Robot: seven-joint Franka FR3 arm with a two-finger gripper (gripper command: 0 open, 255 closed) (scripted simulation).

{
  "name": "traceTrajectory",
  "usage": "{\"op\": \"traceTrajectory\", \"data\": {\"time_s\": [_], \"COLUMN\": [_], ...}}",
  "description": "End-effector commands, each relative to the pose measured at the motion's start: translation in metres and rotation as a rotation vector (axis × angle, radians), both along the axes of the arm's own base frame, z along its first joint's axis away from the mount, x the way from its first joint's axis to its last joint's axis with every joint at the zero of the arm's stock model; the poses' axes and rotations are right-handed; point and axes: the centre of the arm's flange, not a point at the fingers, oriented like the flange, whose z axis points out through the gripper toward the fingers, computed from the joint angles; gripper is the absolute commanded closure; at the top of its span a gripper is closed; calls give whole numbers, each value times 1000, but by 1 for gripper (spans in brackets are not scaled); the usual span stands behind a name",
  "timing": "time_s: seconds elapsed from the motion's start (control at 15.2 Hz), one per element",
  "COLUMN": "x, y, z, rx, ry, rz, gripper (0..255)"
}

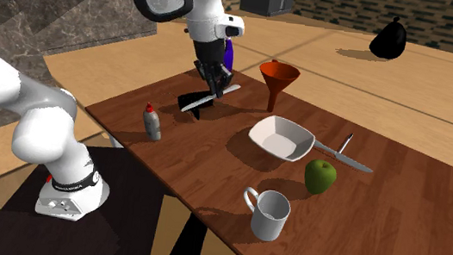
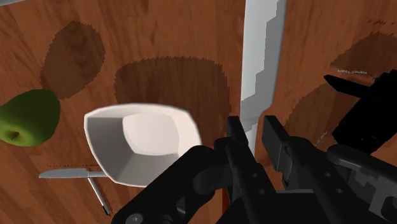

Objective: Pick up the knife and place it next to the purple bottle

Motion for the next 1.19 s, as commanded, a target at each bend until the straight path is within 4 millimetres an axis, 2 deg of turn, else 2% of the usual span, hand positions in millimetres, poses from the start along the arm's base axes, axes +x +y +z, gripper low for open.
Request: {"op": "traceTrajectory", "data": {"time_s": [0.0, 0.99, 1.06, 1.12], "x": [-1, -1, -1, -3], "y": [1, 1, 1, 14], "z": [11, 90, 90, 90], "rx": [0, 0, 0, 0], "ry": [0, 0, 0, 0], "rz": [0, 0, 0, 0], "gripper": [255, 255, 255, 255]}}
